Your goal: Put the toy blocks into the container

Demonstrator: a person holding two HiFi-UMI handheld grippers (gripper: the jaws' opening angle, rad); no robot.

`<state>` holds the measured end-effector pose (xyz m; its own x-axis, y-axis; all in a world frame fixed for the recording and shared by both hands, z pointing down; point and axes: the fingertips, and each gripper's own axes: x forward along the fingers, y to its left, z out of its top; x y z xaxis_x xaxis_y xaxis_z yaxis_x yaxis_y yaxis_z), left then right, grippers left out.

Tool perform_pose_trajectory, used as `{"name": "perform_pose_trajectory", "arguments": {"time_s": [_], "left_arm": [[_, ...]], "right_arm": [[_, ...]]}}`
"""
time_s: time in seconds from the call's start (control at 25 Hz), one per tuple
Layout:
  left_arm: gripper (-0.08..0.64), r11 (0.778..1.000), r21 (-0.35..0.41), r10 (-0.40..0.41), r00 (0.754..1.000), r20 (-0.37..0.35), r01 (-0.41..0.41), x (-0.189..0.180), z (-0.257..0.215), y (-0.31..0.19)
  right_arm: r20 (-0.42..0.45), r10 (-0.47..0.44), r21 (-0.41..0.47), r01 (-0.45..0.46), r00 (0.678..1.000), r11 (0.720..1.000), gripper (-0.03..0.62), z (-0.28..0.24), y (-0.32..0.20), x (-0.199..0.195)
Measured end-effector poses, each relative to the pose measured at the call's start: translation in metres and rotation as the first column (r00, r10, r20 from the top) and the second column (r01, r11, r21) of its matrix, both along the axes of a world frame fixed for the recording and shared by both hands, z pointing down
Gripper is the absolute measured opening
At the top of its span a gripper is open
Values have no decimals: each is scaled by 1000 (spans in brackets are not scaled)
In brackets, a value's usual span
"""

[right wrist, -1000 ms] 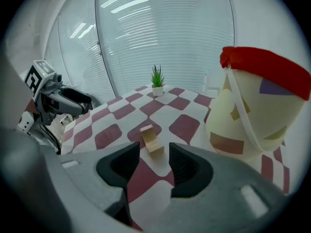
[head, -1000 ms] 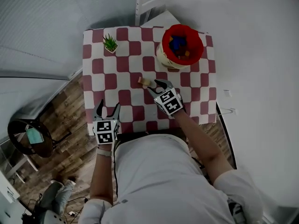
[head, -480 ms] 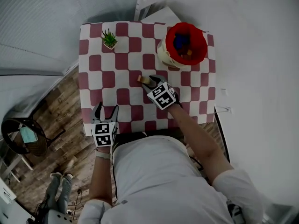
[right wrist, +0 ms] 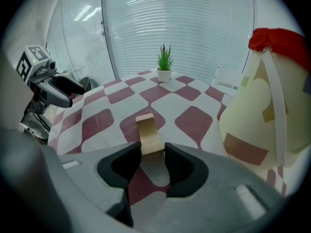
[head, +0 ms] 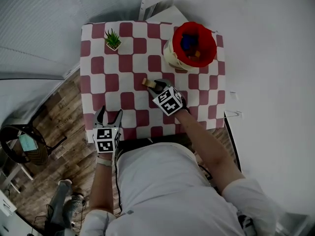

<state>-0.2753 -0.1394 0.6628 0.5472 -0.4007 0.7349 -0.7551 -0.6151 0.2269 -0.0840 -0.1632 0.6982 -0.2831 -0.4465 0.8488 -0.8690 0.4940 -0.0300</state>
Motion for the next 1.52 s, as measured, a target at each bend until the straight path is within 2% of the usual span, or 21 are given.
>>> {"name": "perform_pose_trajectory", "arguments": {"time_s": [0.4, 0.64, 0.96, 1.2, 1.52], "left_arm": [[296, 999, 26, 26, 1000, -2, -26, 14, -8, 1], [296, 998, 39, 46, 999, -15, -46, 29, -18, 3], [296, 991, 81, 113, 993, -38, -110, 66, -35, 6], [296, 982, 107, 162, 985, -63, -155, 97, -50, 13], [296, 974, 134, 198, 976, -96, -184, 133, -72, 21]], "right_arm": [[19, -1, 77, 0, 1000, 997, 155, -27, -3, 0], [35, 31, 136, -35, 999, 990, 155, -58, -5, 12], [37, 117, 245, -122, 992, 962, 155, -104, 2, 53], [27, 179, 291, -179, 984, 940, 155, -133, 15, 91], [22, 213, 368, -206, 977, 907, 155, -178, 19, 133]]}}
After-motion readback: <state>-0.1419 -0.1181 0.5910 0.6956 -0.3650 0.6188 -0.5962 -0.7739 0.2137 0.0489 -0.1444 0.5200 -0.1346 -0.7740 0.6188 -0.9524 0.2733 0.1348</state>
